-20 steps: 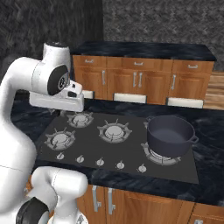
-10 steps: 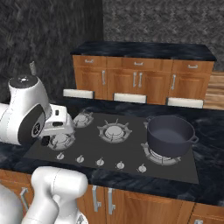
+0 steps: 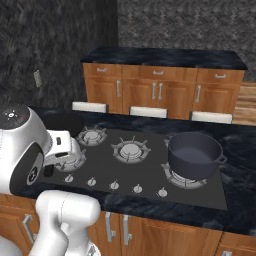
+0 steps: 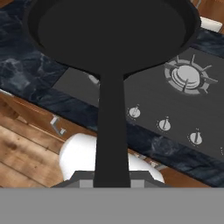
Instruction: Move the pot and pan from the stove into the sink.
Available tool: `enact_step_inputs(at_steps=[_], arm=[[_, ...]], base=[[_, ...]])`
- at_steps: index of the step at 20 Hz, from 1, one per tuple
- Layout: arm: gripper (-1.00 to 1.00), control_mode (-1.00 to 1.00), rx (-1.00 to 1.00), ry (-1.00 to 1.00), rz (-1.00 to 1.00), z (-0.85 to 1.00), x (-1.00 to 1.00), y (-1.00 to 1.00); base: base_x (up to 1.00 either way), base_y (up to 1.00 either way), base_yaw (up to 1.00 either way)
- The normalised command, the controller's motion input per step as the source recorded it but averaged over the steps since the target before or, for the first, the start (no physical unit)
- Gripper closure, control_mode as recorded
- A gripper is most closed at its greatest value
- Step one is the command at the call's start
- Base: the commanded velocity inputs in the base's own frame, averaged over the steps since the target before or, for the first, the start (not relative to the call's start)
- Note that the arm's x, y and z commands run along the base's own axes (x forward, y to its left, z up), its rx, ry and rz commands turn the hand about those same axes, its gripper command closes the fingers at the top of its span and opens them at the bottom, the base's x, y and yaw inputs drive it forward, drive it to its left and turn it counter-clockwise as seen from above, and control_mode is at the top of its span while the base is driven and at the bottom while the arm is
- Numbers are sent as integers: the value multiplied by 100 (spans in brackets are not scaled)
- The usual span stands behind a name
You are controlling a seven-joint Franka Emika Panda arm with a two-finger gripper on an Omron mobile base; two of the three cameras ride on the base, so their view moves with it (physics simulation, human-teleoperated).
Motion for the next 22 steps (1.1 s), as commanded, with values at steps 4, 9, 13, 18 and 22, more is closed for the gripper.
enact_step_inputs(at_steps=[4,9,13,18,22], arm=[[100,-100,0,0,0,0,0,0],[100,100,0,0,0,0,0,0],[100,100,0,0,0,0,0,0],[100,100,0,0,0,0,0,0],[100,100,0,0,0,0,0,0]], base=[[0,0,0],[-14,0,0],[-64,-3,0],[-67,-3,0],[-64,-2,0]])
